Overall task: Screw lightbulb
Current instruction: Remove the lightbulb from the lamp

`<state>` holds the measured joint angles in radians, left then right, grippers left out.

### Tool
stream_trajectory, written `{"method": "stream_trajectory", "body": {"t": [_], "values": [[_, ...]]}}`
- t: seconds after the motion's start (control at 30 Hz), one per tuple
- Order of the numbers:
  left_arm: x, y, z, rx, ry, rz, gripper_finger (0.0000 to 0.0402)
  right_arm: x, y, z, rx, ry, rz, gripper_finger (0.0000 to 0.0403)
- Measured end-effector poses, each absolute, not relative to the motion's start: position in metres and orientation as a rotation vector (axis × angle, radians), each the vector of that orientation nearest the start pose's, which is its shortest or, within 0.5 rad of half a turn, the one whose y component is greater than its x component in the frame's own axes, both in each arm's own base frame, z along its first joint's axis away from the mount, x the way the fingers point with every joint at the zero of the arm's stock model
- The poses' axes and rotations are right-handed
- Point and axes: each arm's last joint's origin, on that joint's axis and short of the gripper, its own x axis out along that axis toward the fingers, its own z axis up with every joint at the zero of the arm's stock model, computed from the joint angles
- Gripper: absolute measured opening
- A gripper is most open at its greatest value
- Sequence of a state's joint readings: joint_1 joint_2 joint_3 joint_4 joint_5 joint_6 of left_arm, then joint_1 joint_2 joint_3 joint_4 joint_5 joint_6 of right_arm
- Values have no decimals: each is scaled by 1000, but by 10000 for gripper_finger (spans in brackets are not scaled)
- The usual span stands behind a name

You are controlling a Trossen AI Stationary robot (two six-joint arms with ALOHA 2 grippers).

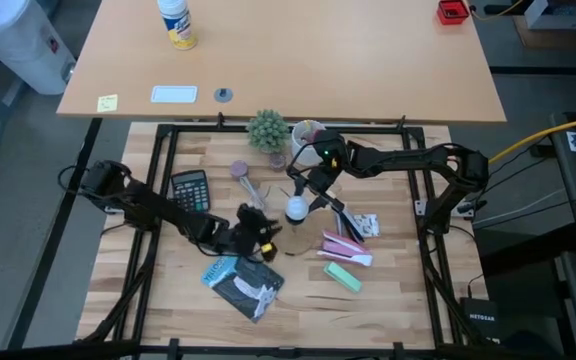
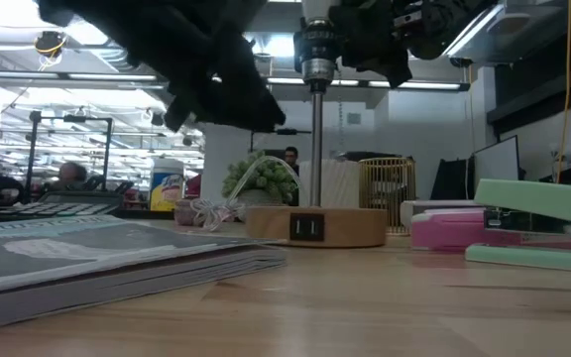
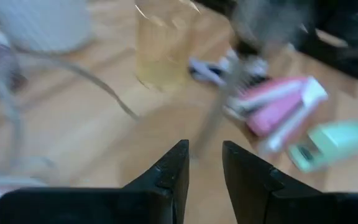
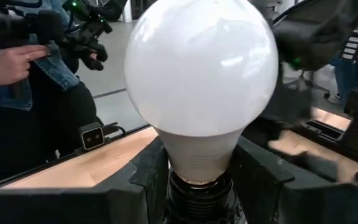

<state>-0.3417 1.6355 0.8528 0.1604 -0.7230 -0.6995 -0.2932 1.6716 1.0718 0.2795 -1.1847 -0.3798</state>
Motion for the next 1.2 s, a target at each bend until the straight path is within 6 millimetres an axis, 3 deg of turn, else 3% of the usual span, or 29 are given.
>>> {"method": "stream_trajectory", "body": {"t": [0.3, 0.47, 0.73, 0.87, 1.2], "values": [[326, -126, 144, -449, 388, 393, 88, 350, -78, 252, -134, 72, 905, 154], [331, -130, 120, -536, 390, 407, 88, 350, -78, 252, -132, 75, 898, 154], [345, -140, 95, -617, 445, 324, 88, 351, -78, 252, -130, 76, 897, 154], [354, -141, 92, -613, 430, 345, 88, 350, -78, 252, -129, 77, 897, 154], [349, -135, 89, -626, 368, 537, 88, 350, -79, 252, -93, 95, 892, 154]]}}
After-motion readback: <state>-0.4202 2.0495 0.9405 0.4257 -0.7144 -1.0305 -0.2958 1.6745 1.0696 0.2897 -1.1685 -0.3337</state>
